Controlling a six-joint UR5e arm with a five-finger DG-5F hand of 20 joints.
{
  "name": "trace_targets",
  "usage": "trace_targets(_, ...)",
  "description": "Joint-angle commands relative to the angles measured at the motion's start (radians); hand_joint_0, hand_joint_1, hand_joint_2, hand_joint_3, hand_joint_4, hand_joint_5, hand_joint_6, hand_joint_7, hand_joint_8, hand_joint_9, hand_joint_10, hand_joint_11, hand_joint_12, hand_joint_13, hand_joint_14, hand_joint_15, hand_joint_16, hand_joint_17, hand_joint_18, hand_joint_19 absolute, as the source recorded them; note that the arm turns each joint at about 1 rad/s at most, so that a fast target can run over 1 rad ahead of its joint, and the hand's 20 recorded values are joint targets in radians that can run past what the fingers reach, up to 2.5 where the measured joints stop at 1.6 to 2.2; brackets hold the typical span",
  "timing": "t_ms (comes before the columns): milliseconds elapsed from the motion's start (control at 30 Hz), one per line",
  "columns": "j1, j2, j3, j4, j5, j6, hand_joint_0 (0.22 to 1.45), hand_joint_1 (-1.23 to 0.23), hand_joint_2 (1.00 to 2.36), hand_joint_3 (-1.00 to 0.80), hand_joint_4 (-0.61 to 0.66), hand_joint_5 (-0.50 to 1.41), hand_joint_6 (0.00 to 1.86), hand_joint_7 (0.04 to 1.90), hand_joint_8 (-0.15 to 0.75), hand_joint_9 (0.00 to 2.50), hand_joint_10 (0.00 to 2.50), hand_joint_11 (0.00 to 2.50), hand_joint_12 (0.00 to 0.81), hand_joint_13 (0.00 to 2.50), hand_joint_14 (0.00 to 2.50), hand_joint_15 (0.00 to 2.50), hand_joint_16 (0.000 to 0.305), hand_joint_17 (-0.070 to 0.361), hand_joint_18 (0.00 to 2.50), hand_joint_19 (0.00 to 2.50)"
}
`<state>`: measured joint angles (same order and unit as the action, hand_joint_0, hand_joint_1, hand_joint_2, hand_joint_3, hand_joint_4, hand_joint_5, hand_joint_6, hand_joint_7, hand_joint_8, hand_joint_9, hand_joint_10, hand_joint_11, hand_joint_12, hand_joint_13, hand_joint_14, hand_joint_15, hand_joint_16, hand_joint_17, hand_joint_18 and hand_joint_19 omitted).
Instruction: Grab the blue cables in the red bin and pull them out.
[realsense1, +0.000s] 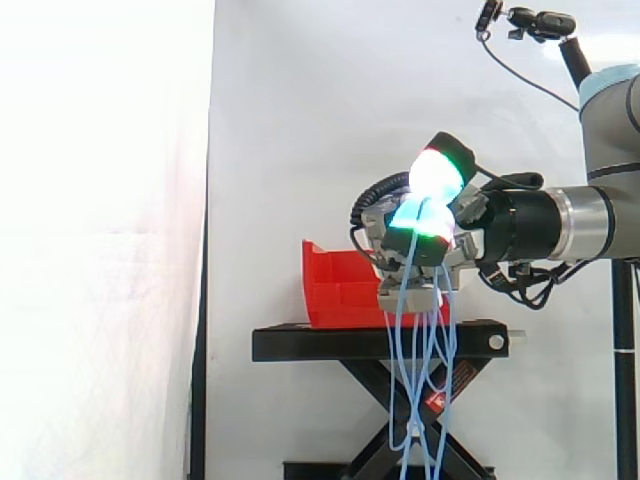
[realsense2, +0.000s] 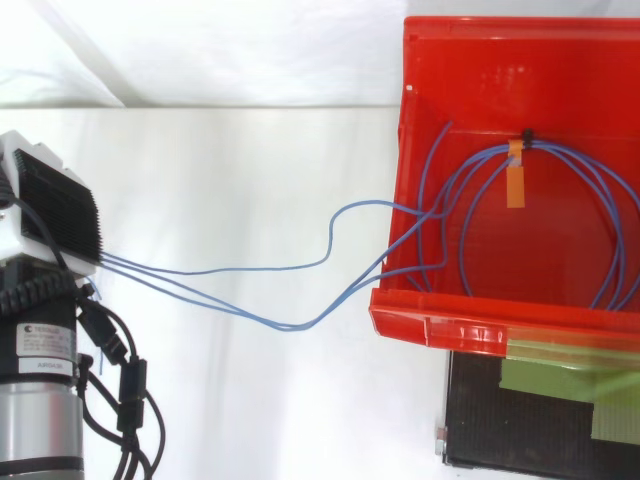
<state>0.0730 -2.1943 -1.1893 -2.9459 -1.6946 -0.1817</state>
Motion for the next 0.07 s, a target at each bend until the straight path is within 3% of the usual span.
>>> trace_targets(0,0.001,0.001,0.000,-0.001,0.001,0.000,0.97,-0.96,1.00,-0.98,0.19,1.00,0.66,0.60,0.259,1.37,0.03,1.07,0.284,1.59,1.17,1.08,0.038,0.085,1.05,1.22)
trace_targets(33,-0.001,-0.001,0.000,0.001,0.000,0.000,0.97,-0.96,1.00,-0.98,0.19,1.00,0.66,0.59,0.267,1.38,0.03,1.07,0.285,1.59,1.18,1.09,0.038,0.085,1.04,1.22)
